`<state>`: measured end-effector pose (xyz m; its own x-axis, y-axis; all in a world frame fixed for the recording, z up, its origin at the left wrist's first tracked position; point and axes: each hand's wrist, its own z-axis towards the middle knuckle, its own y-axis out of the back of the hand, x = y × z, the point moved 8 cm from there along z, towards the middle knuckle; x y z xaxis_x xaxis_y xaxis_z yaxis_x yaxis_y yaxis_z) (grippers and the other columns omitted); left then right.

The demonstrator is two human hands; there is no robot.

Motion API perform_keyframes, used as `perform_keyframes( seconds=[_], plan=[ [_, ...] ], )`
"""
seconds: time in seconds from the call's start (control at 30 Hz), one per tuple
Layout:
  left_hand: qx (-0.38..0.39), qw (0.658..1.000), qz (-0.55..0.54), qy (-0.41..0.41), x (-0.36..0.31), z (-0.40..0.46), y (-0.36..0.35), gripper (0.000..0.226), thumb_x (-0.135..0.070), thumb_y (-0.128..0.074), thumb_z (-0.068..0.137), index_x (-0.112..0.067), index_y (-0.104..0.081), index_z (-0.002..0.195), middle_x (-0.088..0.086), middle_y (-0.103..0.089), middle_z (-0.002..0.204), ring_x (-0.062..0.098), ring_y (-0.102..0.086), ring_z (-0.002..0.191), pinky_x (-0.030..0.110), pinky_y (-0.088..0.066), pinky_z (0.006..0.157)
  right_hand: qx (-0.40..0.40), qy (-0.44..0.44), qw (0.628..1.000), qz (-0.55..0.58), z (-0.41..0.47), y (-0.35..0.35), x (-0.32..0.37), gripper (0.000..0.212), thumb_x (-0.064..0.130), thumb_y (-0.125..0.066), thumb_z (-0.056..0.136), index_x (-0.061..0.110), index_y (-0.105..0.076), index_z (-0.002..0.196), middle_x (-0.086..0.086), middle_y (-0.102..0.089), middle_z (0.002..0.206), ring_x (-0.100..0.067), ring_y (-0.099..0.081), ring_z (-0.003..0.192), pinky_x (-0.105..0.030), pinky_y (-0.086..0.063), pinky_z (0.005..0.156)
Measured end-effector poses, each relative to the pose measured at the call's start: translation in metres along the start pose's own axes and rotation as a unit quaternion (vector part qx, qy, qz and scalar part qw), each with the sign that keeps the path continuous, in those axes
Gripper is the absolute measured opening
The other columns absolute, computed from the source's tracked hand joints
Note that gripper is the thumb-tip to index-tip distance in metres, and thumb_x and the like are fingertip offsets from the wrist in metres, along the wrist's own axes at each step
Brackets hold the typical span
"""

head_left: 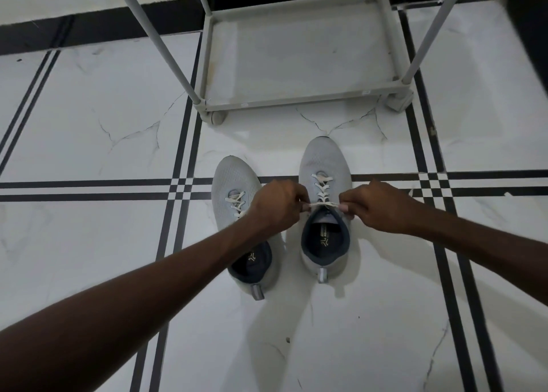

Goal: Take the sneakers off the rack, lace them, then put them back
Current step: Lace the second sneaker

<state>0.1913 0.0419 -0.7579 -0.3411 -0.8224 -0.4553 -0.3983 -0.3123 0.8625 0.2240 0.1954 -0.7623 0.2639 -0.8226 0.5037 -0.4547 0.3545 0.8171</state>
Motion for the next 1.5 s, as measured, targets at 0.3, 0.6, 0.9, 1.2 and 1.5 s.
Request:
perform_keyframes(
  seconds=[0.3, 0.6, 0.9, 1.2, 1.5],
  plan=[
    [0.019, 0.999, 0.024, -0.021, 0.024, -0.028, -0.020, 0.028, -0.036, -0.053, 0.093, -0.018, -0.068, 0.078, 0.002, -0.071, 0.068, 0.024, -0.065, 0.063, 0.035, -0.054, 0.061, 0.002, -0.010, 0.999, -0.039, -0.011, -0.020, -0.046, 0.031, 0.019, -0.055, 0.094, 0.022, -0.053, 0.063, 0.008, -0.059, 0.059, -0.008, -0.053, 0.055, -0.035, -0.047, 0.057],
    [0.039, 0.998, -0.049, 0.014, 0.028, -0.031, -0.017, 0.026, -0.025, -0.055, 0.096, -0.019, -0.072, 0.076, -0.004, -0.069, 0.070, 0.016, -0.062, 0.064, 0.026, -0.044, 0.065, 0.015, -0.048, 0.999, -0.015, -0.011, -0.019, -0.055, 0.030, 0.022, -0.052, 0.098, 0.022, -0.055, 0.068, 0.005, -0.062, 0.066, -0.015, -0.055, 0.061, -0.035, -0.048, 0.063],
    [0.112, 0.879, -0.440, 0.143, 0.027, -0.033, 0.018, 0.028, -0.027, -0.064, 0.094, -0.001, -0.072, 0.089, 0.005, -0.065, 0.073, 0.016, -0.059, 0.071, 0.024, -0.049, 0.067, 0.026, -0.085, 0.937, 0.338, -0.043, 0.026, -0.027, 0.027, 0.020, -0.048, 0.101, 0.005, -0.061, 0.083, -0.008, -0.070, 0.074, -0.013, -0.053, 0.055, -0.021, -0.042, 0.056],
    [0.145, 0.810, -0.561, 0.088, -0.022, 0.007, 0.015, 0.014, -0.016, -0.059, 0.098, -0.011, -0.069, 0.106, 0.012, -0.071, 0.103, 0.024, -0.068, 0.103, 0.040, -0.049, 0.099, -0.023, -0.083, 0.816, 0.571, -0.020, 0.018, -0.010, 0.015, 0.005, -0.056, 0.094, -0.002, -0.063, 0.105, -0.014, -0.075, 0.101, -0.020, -0.064, 0.072, -0.028, -0.053, 0.067],
    [0.081, 0.837, -0.500, 0.208, -0.001, 0.029, -0.021, 0.025, -0.007, -0.054, 0.097, -0.011, -0.072, 0.114, 0.001, -0.066, 0.077, 0.010, -0.049, 0.059, 0.020, -0.038, 0.051, -0.126, -0.092, 0.895, 0.417, -0.007, 0.019, 0.001, 0.027, -0.005, -0.052, 0.095, 0.013, -0.061, 0.112, -0.020, -0.072, 0.081, -0.035, -0.072, 0.064, -0.041, -0.062, 0.059]
  ],
)
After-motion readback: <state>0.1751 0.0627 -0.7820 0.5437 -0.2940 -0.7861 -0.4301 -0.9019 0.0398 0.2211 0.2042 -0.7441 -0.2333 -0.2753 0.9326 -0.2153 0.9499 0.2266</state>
